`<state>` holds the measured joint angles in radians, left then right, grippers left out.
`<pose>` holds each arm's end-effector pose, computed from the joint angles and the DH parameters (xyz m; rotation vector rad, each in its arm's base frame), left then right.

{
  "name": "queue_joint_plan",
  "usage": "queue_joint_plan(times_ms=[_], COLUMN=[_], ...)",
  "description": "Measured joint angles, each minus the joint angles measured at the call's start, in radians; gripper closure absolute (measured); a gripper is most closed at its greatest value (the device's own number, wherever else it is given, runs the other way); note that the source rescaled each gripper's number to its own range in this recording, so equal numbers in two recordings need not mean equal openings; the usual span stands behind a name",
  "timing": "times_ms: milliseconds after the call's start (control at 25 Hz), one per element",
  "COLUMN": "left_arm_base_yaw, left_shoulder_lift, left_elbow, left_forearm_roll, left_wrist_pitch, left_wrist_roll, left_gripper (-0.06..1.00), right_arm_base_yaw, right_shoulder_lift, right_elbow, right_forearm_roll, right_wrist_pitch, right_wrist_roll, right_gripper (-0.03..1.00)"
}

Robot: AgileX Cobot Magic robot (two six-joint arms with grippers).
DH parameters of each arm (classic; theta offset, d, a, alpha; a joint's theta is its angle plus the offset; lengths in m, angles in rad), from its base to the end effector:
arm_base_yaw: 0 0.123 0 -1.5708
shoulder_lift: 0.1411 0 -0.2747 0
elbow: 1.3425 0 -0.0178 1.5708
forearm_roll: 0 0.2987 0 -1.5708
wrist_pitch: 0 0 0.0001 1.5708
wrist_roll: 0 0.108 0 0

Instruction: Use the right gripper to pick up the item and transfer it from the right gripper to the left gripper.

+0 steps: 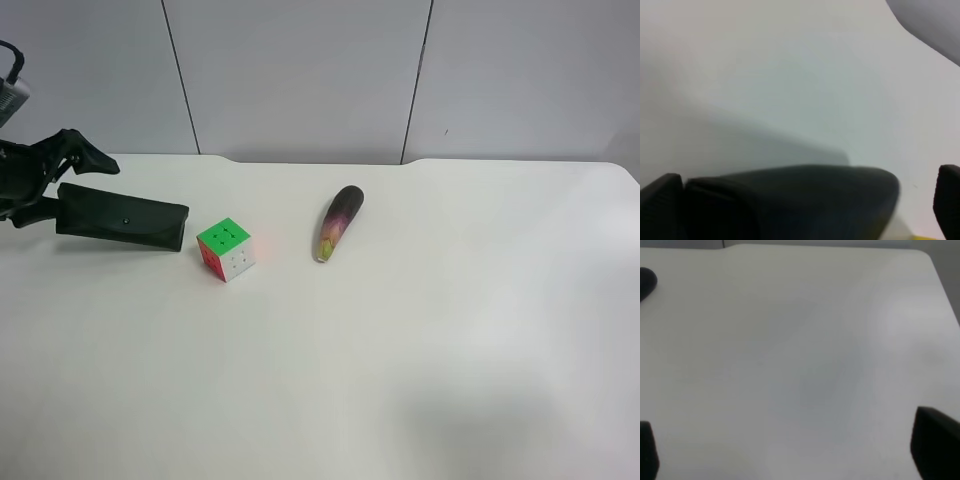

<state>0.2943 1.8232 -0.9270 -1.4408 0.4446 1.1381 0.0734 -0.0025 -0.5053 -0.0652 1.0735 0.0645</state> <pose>0.3840 0.0682 0.0982 -0.5002 2.3467 -0.5331 0.0613 -0.0017 0.2935 -0.0053 2.0476 0.0079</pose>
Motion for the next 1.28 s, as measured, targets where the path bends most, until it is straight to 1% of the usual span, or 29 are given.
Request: queue_joint_plan(times_ms=[120, 160, 240, 320, 400, 520, 640, 920, 1000, 1120, 1280], left_arm_base_yaw=[0.0, 0.0, 0.0, 0.0, 0.0, 0.0, 0.0, 0.0, 0.0, 0.0, 0.0], left_shoulder_lift=[-0.054, -0.095, -0.145, -0.193, -0.242, -0.319, -0.385, -0.557, -0.612, -0.7, -0.834], left_elbow=[0.0, 0.0, 0.0, 0.0, 0.0, 0.0, 0.0, 0.0, 0.0, 0.0, 0.0], left_forearm_roll=[0.038, 0.085, 0.143, 0.22, 0.295, 0.422, 0.575, 0.915, 0.992, 1.084, 1.168], left_wrist_pitch=[-0.068, -0.096, -0.116, -0.127, -0.129, -0.118, -0.053, 0.193, 0.251, 0.326, 0.44], left_wrist_roll=[0.021, 0.025, 0.023, 0.006, -0.046, -0.165, -0.306, -0.673, -0.754, -0.839, -0.895], left_gripper=[-0.05, -0.05, -0.05, -0.05, -0.05, -0.05, -0.05, -0.05, -0.05, -0.05, -0.05], right_arm_base_yaw=[0.0, 0.0, 0.0, 0.0, 0.0, 0.0, 0.0, 0.0, 0.0, 0.0, 0.0], right_shoulder_lift=[0.0, 0.0, 0.0, 0.0, 0.0, 0.0, 0.0, 0.0, 0.0, 0.0, 0.0], right_elbow=[0.0, 0.0, 0.0, 0.0, 0.0, 0.0, 0.0, 0.0, 0.0, 0.0, 0.0], right_forearm_roll=[0.0, 0.0, 0.0, 0.0, 0.0, 0.0, 0.0, 0.0, 0.0, 0.0, 0.0], right_wrist_pitch=[0.0, 0.0, 0.0, 0.0, 0.0, 0.0, 0.0, 0.0, 0.0, 0.0, 0.0], right_wrist_roll=[0.0, 0.0, 0.0, 0.0, 0.0, 0.0, 0.0, 0.0, 0.0, 0.0, 0.0], right_gripper=[-0.03, -0.03, -0.03, -0.03, -0.03, -0.03, -0.03, -0.03, -0.03, -0.03, -0.03])
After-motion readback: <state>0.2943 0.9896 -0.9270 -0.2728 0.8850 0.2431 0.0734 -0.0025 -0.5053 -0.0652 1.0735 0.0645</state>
